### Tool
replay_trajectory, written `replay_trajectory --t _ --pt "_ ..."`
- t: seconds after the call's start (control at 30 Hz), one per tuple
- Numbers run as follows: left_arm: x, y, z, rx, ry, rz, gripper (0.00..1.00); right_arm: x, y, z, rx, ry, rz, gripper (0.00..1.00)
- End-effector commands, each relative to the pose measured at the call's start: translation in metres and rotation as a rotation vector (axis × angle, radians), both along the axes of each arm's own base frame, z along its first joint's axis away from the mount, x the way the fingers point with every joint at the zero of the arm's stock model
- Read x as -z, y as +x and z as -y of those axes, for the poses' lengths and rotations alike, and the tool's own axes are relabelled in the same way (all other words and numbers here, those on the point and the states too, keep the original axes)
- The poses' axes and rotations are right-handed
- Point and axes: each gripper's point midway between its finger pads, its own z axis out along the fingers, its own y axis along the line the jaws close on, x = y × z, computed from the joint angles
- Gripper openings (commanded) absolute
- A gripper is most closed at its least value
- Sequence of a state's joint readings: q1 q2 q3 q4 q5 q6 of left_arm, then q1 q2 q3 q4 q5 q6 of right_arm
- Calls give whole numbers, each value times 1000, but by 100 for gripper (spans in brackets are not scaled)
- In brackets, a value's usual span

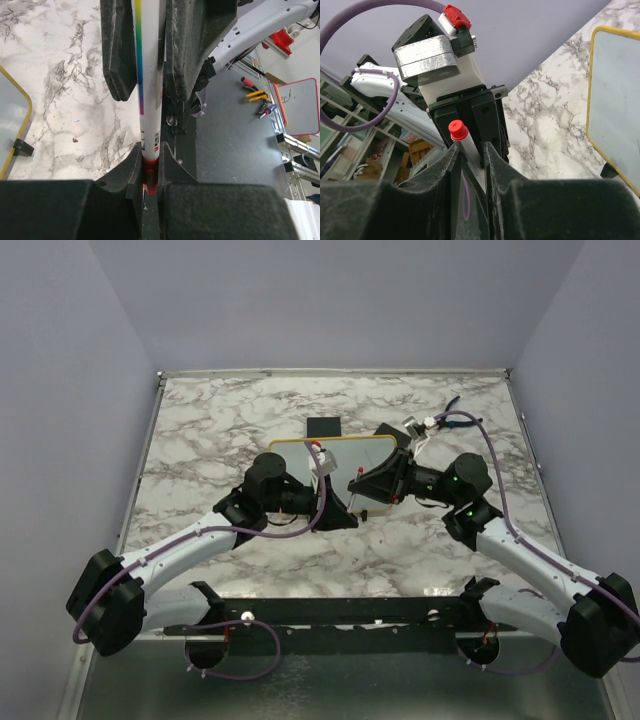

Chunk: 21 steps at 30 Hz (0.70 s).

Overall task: Write a sentence on the whiteboard
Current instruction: Open the whiteboard marker at the center of the board.

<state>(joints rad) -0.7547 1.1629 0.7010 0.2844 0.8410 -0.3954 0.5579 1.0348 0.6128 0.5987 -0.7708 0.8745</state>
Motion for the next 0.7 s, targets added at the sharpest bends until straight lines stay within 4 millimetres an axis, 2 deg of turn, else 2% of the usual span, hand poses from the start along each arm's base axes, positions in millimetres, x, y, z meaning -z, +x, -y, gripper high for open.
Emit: replay_trajectory --t 0.0,0.17,0.27,0.33,0.37,0.4,0.47,0.5,0.6,0.67 --pt "-18 1 3 12 -46 28 0 3 -7 -4 -26 7 16 25" --pt "-21 0 3 13 -57 31 0 10 -8 -4 -27 -4 1 26" --pt "-20 0 3 13 -57 27 0 13 -8 -4 -22 -5 -7 2" --pt "-21 0 2 14 -58 27 0 10 -9 -2 -11 3 1 0" --pt "-21 0 2 13 -60 28 3 8 -9 -1 -2 8 10 0" --pt "-22 0 2 12 -61 29 16 5 -8 1 12 14 25 0" --pt "-23 1 2 1 -63 29 51 -1 -6 5 50 22 56 0" --pt "-24 1 2 -5 -66 31 61 -4 -5 7 76 26 71 0" --pt "-27 4 0 -23 -71 39 85 -15 -1 17 154 51 105 0" --pt "-27 4 -1 -28 -71 39 87 -22 1 22 197 73 124 0"
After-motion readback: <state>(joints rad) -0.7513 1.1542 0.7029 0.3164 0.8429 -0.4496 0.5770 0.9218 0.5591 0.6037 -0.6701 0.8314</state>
